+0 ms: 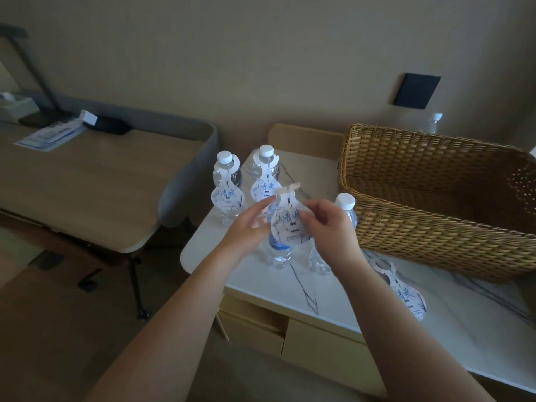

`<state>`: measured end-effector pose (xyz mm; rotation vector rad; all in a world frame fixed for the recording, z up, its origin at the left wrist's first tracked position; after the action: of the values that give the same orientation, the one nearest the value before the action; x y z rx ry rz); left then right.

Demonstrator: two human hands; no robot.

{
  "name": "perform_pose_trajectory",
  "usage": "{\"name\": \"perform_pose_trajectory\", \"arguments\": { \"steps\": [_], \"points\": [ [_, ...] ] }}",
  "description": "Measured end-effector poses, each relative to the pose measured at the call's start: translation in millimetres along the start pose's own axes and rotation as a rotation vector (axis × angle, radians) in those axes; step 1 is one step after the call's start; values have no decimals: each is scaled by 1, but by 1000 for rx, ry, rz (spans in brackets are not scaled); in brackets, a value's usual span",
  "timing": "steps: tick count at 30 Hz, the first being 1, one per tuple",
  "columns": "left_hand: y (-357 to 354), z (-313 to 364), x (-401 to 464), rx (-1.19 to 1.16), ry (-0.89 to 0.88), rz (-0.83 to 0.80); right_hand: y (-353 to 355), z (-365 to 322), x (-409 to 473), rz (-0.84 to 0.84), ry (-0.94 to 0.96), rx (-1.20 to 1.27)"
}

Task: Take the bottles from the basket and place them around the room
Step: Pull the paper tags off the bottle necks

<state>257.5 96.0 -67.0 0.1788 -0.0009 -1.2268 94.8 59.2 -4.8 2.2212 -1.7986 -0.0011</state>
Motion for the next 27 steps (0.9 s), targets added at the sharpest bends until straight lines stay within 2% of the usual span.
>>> {"name": "perform_pose_trajectory", "arguments": {
  "steps": [4,6,12,15,19,23,27],
  "points": [
    [-4,1,4,148,-96,63,11,-10,15,14,-1,55],
    [-7,4,3,139,-107,137,27,-5,13,37,-3,96],
    [-9,10,-4,209,-262,297,110,71,-26,158,-141,181],
    [-12,8,-4,250,-278,309,164,125,-47,304,-269,74],
    [-13,6,-2,281,-286,344,197,179,-59,385,-385,-164],
    [-13,4,-3,312,-307,375,205,201,-55,437,-377,-366],
    [-12,2,-2,320,-298,396,204,216,-53,416,-341,-547]
  ]
}}
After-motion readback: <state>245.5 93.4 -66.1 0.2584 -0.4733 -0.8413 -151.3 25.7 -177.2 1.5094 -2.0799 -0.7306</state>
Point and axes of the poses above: each hand's wrist, its own x-axis towards the middle knuckle, its own y-axis out of the back of the hand, z = x × y, the point moved 9 cm from there along x, towards the middle knuckle, and after that the axes turned 6 degrees about z, right-handed, at the moved point
